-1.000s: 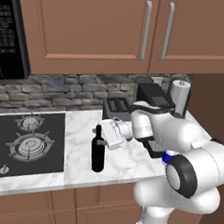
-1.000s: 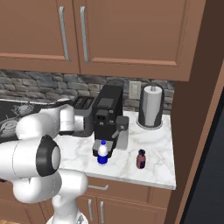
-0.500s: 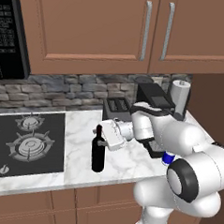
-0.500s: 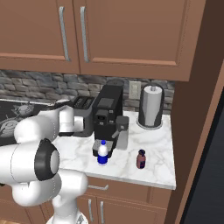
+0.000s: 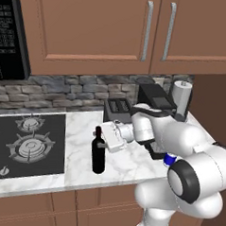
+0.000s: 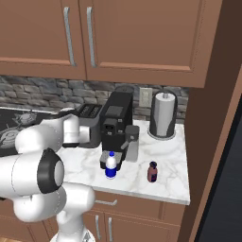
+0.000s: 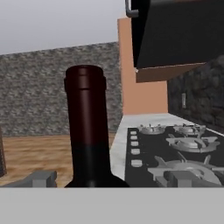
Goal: Place the drinks on the dining counter in a tight cluster.
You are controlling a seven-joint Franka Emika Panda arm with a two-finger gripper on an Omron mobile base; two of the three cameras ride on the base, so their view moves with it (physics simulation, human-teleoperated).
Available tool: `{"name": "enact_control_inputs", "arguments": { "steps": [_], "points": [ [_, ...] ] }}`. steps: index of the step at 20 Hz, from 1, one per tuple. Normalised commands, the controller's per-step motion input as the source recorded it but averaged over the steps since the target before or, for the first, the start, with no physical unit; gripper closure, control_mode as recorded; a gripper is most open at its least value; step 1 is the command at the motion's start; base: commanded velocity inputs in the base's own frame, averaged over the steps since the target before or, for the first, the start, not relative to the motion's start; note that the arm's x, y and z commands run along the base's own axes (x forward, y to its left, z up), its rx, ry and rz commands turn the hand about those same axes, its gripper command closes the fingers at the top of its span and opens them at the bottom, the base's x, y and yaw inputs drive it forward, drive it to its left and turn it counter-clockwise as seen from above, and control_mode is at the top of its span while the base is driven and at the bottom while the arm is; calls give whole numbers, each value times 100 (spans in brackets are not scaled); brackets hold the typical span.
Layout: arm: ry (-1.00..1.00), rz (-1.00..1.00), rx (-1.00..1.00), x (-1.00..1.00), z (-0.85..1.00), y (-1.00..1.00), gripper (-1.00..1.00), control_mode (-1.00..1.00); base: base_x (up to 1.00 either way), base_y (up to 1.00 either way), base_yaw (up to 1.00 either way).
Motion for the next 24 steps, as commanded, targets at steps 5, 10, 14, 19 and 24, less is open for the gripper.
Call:
{"name": "enact_control_inputs", "arguments": {
  "steps": [5,10,14,19,24],
  "points": [
    [4,-1,-3,13,-4,4,-100,-100,0,0,0],
    [3,-1,-2,8,2,0,-100,-100,0,0,0],
    [0,0,0,-8,5,0,-100,-100,0,0,0],
    [0,0,-1,-10,1,2,-100,-100,0,0,0],
    [0,0,-1,0,1,7,-100,-100,0,0,0]
  ]
}}
